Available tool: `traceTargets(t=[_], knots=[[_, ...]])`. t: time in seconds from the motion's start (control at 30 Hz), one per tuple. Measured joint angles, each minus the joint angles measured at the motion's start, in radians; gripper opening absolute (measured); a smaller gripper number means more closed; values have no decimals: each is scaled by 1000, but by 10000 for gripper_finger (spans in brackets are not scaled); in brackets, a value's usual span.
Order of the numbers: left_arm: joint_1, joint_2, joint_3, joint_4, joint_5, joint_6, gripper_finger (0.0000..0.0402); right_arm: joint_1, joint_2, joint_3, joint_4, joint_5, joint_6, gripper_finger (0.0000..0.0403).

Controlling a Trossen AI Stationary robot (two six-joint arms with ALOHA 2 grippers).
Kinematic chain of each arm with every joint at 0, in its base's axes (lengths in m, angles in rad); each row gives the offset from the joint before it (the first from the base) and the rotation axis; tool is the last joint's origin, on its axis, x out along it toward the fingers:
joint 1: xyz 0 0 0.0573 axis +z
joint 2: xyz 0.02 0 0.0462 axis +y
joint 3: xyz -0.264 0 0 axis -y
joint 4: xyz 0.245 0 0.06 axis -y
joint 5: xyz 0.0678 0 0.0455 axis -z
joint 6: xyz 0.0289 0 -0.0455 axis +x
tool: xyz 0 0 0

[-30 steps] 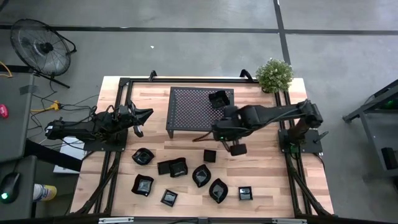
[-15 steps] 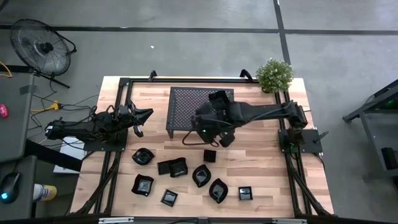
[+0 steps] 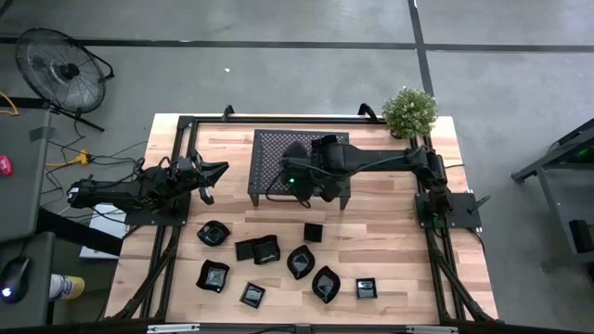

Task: Pick & Place Mini shaped plates
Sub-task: Put the black leaf-shaped plate on the shelf

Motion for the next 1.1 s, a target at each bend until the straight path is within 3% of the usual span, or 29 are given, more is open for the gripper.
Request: traceTargets(t=[0.2, 0.33, 0.53, 1.1], knots=[[0, 0, 0, 0, 0, 0, 33, 5, 7, -2, -7, -44, 220, 0], [0, 0, 0, 0, 0, 0, 33, 19, 7, -2, -8, -46, 269, 0], [0, 0, 0, 0, 0, 0, 33, 31, 13, -84, 21, -4, 174, 0], [0, 0, 0, 0, 0, 0, 33, 33, 11, -95, 14, -7, 173, 7]])
